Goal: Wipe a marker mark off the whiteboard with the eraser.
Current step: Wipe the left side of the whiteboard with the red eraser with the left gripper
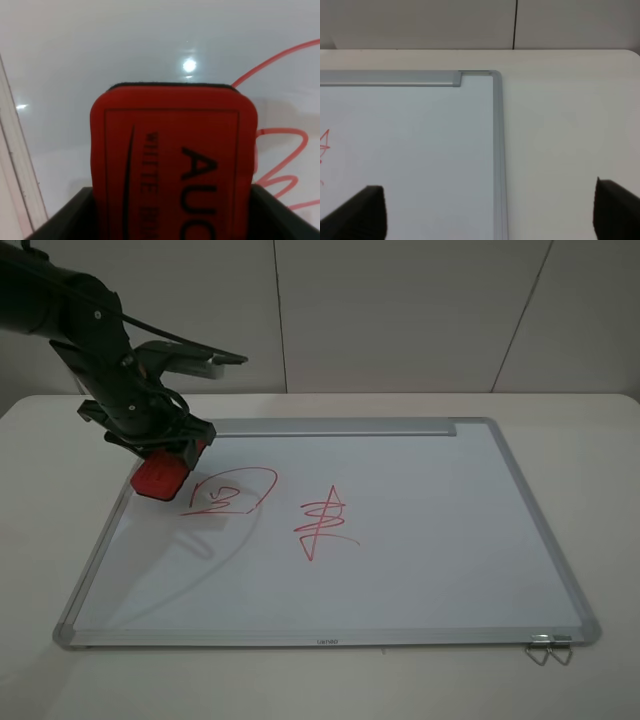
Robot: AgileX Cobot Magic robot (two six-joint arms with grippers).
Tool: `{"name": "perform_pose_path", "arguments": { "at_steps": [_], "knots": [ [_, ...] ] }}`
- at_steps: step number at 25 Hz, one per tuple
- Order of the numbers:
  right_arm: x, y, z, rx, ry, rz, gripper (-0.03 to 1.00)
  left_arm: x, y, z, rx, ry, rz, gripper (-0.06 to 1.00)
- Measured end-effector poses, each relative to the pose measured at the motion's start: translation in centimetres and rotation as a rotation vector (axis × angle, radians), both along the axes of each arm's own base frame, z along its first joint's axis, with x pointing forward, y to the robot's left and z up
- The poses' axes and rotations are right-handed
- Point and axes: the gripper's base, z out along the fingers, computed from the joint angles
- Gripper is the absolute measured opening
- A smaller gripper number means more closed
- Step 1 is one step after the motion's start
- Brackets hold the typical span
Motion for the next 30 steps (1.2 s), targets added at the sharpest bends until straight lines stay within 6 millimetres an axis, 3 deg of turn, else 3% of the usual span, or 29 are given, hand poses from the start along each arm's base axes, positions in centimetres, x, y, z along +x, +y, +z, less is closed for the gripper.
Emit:
{"name": "perform_pose_path", "arguments": {
  "at_steps": [12, 23, 26, 30],
  "knots": [
    [0.0, 0.0, 0.0, 0.0, 0.0, 0.0, 0.71, 0.6, -0.3, -4.9, 0.003, 0.071, 0.011, 0.57],
    [0.0, 0.0, 0.0, 0.0, 0.0, 0.0, 0.71, 1.1, -0.8, -6.1, -0.031, 0.096, 0.047, 0.57],
    [0.0, 0.0, 0.0, 0.0, 0.0, 0.0, 0.71, 1.1, -1.7, -6.2, -0.036, 0.067, 0.006, 0.57],
    [0.0, 0.0, 0.0, 0.0, 0.0, 0.0, 0.71, 0.6, -4.7, -6.3, -0.049, 0.009, -0.085, 0.57]
  ]
}}
